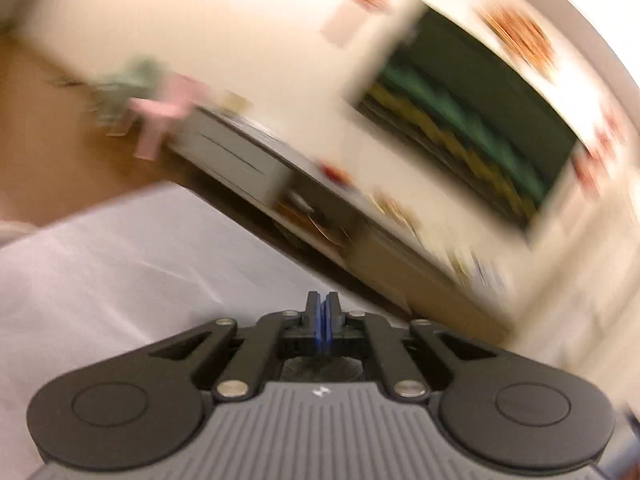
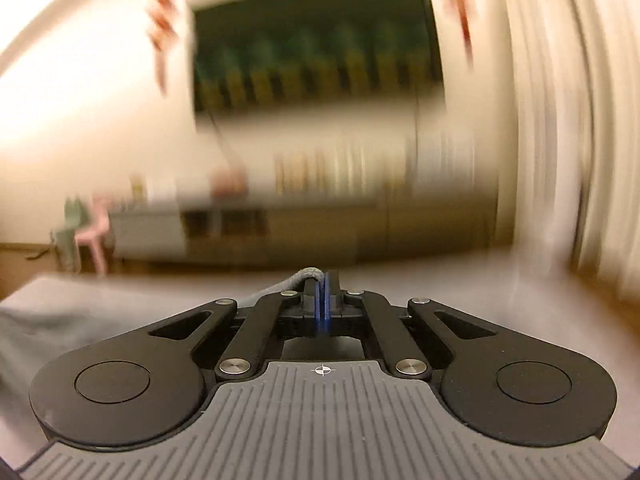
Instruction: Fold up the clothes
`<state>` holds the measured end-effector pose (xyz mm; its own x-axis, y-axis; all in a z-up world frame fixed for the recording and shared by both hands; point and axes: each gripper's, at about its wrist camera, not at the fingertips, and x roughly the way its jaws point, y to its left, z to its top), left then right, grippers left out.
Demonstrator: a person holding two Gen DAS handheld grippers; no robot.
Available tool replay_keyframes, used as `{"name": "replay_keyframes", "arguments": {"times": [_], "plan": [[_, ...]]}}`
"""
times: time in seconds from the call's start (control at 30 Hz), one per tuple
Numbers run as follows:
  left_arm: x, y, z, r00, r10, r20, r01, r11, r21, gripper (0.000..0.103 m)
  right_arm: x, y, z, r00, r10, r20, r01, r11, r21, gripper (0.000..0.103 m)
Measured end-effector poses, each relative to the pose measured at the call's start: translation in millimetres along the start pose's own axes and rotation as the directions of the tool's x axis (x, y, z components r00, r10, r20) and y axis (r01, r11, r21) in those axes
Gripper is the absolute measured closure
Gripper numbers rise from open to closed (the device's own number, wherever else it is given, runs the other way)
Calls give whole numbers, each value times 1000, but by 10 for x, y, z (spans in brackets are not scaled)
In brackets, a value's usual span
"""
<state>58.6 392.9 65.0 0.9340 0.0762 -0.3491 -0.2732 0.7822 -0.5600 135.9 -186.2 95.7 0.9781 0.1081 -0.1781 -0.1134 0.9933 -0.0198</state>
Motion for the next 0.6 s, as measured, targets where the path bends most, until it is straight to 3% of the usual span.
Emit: {"name": "replay_keyframes", "arguments": {"times": [0.03,0.1,0.13,0.17,0.2,0.33,0.4,0.5,0.6], "plan": [[47,162,9,999,29,-14,-30,999,-45,102,-183,136,108,997,-23,75,32,993,-115,103],[216,307,-93,987,131,-92,-136,989,-55,102,-279,277,83,994,-35,100,57,971,-234,102],[293,335,-146,977,172,-128,-179,983,-46,102,-166,250,-30,1000,-4,3,5,981,-196,99],[334,341,-179,971,189,-146,-198,979,-43,102,-52,222,-148,995,27,-92,-41,987,-152,85],[367,345,-209,966,203,-160,-212,976,-41,102,63,182,-313,984,31,-176,-48,995,-93,60],[312,345,-198,969,190,-155,-199,979,-45,102,274,-24,-669,898,30,-439,18,994,106,45],[294,378,-167,969,182,-165,-195,979,-63,101,172,-72,-713,874,61,-482,3,992,130,22],[268,426,-121,969,169,-180,-188,978,-91,101,-91,-74,-792,858,53,-512,-3,995,99,13],[313,400,-114,969,151,-194,-169,982,-82,101,-261,-63,-1004,804,91,-587,-21,992,125,13]]}}
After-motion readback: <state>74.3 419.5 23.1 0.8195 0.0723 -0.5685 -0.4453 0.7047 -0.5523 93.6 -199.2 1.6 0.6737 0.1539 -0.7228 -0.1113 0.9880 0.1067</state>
